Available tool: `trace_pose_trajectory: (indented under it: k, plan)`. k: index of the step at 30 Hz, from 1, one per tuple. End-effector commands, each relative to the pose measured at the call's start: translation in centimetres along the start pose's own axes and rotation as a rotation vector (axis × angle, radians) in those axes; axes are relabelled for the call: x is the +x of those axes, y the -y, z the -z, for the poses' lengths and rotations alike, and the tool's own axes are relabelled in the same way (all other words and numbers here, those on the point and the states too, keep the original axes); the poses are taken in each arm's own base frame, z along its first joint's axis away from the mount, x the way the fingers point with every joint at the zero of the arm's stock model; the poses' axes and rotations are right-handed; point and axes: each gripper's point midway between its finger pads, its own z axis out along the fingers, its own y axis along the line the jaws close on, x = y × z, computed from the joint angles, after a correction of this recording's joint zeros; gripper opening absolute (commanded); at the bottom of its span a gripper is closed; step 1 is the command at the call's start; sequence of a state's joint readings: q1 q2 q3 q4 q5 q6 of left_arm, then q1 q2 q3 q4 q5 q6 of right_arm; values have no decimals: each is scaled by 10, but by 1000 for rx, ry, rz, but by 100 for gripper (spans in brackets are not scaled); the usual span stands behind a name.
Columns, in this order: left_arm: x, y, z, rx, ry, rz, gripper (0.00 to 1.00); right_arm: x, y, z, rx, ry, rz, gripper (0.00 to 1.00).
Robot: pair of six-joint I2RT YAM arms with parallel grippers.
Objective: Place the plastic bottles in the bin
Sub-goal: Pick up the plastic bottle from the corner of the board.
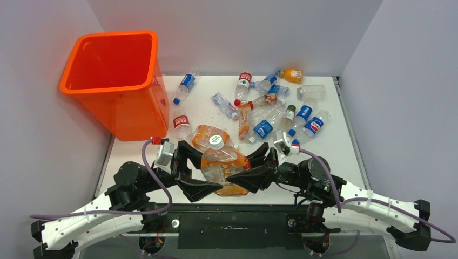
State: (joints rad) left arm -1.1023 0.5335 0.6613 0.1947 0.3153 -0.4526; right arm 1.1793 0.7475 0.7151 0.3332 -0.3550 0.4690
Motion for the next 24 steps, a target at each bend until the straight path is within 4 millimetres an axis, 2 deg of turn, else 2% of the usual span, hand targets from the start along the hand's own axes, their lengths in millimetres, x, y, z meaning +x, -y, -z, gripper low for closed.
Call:
trace_pose_trajectory:
  k: [1,2,3,8,10,14,16,17,24]
  plan:
    - [-29,8,1,20,117,-23,89,-7,-3,3,-15,37,19,32]
    - [-33,6,3,2,141,-29,99,-6,-3,3,-10,31,22,32]
    - [-40,3,6,-19,172,-36,96,-5,-2,4,-3,26,28,32]
    - [-84,-8,20,-145,327,-78,96,3,9,8,45,0,51,27]
    - [-98,-11,17,-187,341,-87,96,9,15,8,70,-19,66,26]
    - [-114,-30,4,-320,315,-41,98,24,28,8,118,-57,91,25]
    - [-111,-43,-3,-384,286,-6,100,27,33,9,138,-57,98,25]
    - [-108,-46,-8,-393,269,0,95,26,33,9,142,-51,100,24]
    - [-90,-57,-19,-411,202,34,85,27,40,12,177,-41,107,24]
